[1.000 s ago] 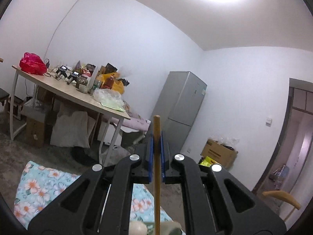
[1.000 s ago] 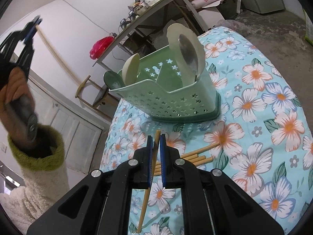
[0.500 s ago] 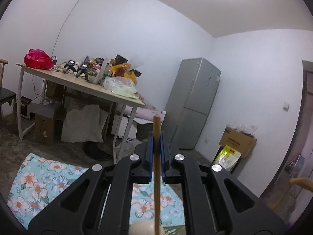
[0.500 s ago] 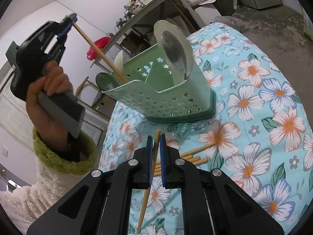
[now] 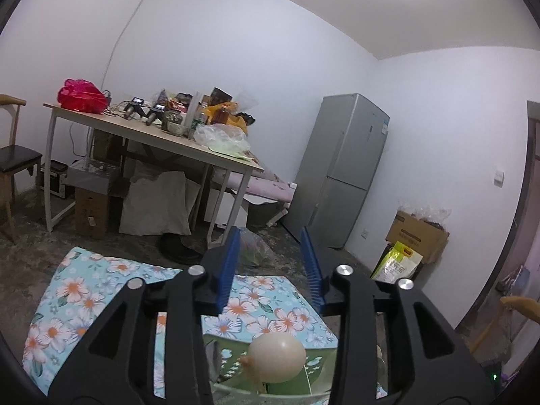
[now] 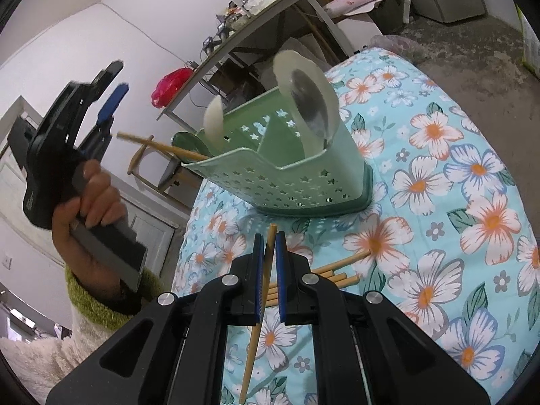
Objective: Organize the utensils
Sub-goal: 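Carry the chopstick up to the caddy with the left tool while the right tool lifts its chopstick, then drop the chopstick into the caddy with the right tool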
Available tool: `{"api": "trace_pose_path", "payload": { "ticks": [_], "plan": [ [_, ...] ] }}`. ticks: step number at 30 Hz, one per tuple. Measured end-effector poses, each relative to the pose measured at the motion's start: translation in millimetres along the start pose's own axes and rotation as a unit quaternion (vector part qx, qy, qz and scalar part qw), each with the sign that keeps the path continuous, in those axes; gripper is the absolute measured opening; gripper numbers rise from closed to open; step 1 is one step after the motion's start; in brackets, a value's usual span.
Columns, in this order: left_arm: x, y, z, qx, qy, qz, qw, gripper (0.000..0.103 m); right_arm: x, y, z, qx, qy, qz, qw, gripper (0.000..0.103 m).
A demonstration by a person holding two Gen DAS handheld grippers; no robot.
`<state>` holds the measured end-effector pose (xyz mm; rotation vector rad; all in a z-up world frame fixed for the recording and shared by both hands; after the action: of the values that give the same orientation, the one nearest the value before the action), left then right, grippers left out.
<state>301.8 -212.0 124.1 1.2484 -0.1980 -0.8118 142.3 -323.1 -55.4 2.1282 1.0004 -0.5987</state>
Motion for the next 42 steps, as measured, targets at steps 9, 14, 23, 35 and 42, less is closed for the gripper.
{"api": "trace_pose_path", "payload": {
  "ticks": [9,14,23,35,42],
  "plan": [
    [-54.7,-9.2,-18.8,-0.010,0.024,-0.005,0.9996,0.053,-36.0,21.7,-30.6,-0.039,0.012,0.046,0.998,0.006],
    [-74.7,-33.8,-32.0,-0.010,0.044,-0.038,0.9983,0.061,-75.3,49.3,-67.7,-0.086,0.034,0.092,0.991,0.005],
    [-101.1,-95.2,-66.8,-0.013,0.088,-0.107,0.9903,0.070,-155.6,102.6,-146.3,-0.213,-0.009,0.234,0.949,0.006],
    [-128.8,-125.9,-86.1,-0.011,0.126,-0.132,0.9832,0.072,-133.7,155.0,-166.0,-0.263,-0.103,0.301,0.911,0.005],
    [-136.0,-136.6,-92.0,-0.021,0.133,-0.138,0.9812,0.072,-77.8,161.9,-144.3,-0.252,-0.103,0.271,0.923,0.006]
  ]
}}
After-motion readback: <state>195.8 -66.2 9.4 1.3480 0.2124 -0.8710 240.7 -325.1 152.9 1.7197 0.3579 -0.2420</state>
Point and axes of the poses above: each gripper's, at about its wrist camera, not at the fingertips, and x roughly the way its jaws point, z to its right, y to its top, the point moved 10 cm from there along x, roughly the way its jaws point, and after that the axes turned 9 degrees about -z, right-handed, at the moved point
